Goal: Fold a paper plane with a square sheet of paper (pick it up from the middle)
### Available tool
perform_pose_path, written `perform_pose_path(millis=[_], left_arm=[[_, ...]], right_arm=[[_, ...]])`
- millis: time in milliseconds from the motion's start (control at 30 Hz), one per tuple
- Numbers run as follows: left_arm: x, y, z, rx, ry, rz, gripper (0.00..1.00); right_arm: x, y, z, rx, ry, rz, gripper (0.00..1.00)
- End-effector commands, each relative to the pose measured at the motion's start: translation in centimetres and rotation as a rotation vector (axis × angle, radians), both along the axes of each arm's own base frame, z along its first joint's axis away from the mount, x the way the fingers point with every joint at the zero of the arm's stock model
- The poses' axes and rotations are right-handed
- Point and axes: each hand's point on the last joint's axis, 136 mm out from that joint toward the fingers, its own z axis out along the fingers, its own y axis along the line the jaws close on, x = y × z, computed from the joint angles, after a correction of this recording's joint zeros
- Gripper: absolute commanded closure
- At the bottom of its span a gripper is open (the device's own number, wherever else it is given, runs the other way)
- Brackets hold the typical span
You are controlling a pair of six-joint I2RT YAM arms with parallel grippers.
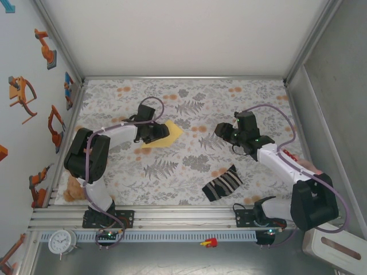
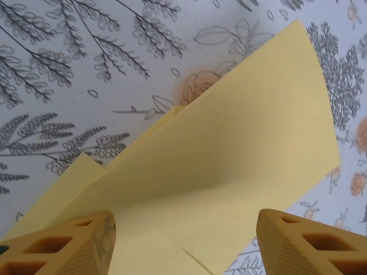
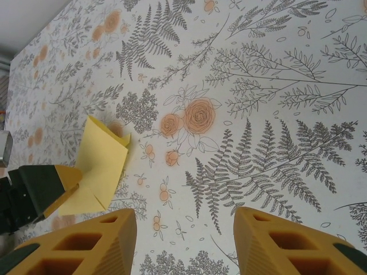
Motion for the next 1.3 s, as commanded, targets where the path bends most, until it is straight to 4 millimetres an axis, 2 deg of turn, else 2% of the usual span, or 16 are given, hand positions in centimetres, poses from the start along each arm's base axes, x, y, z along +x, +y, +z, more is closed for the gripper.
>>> perform_pose_path(millis=[0, 233, 367, 633, 833, 933, 1100, 1267], left_arm=[[0.8, -0.4, 0.0, -0.086, 0.041, 0.044, 0.34], [0.0, -0.5, -1.2, -0.133, 0.152, 0.104, 0.37], [-1.6, -1.7, -2.1, -0.211, 0.251, 0.144, 0.4], [-6.3, -5.6, -3.1, -0.313, 0.381, 0.264, 0.46], [-7.5, -7.0, -3.8, -0.377, 0.414, 0.333, 0.52], [-7.6, -6.9, -4.0, -0.397, 0.422, 0.365, 0.52], [-7.7, -6.8, -4.1, -0.405, 0.429, 0.375, 0.52], [-7.9, -6.7, -4.2, -0.397, 0.439, 0.38, 0.52]], right_arm=[[0.1, 0.2, -0.5, 0.022, 0.012, -0.001, 0.53], [0.1, 1.8, -2.0, 0.109, 0.079, 0.021, 0.56], [-0.5, 3.1, -3.4, 0.159, 0.143, 0.016, 0.57], [-2.9, 8.7, -6.7, 0.227, 0.284, 0.028, 0.6], [-3.9, 12.0, -9.0, 0.265, 0.352, 0.034, 0.62], [-4.2, 12.6, -9.8, 0.258, 0.374, 0.03, 0.62], [-4.5, 12.6, -11.1, 0.238, 0.41, -0.003, 0.62], [-3.8, 13.1, -11.3, 0.25, 0.396, 0.001, 0.65]])
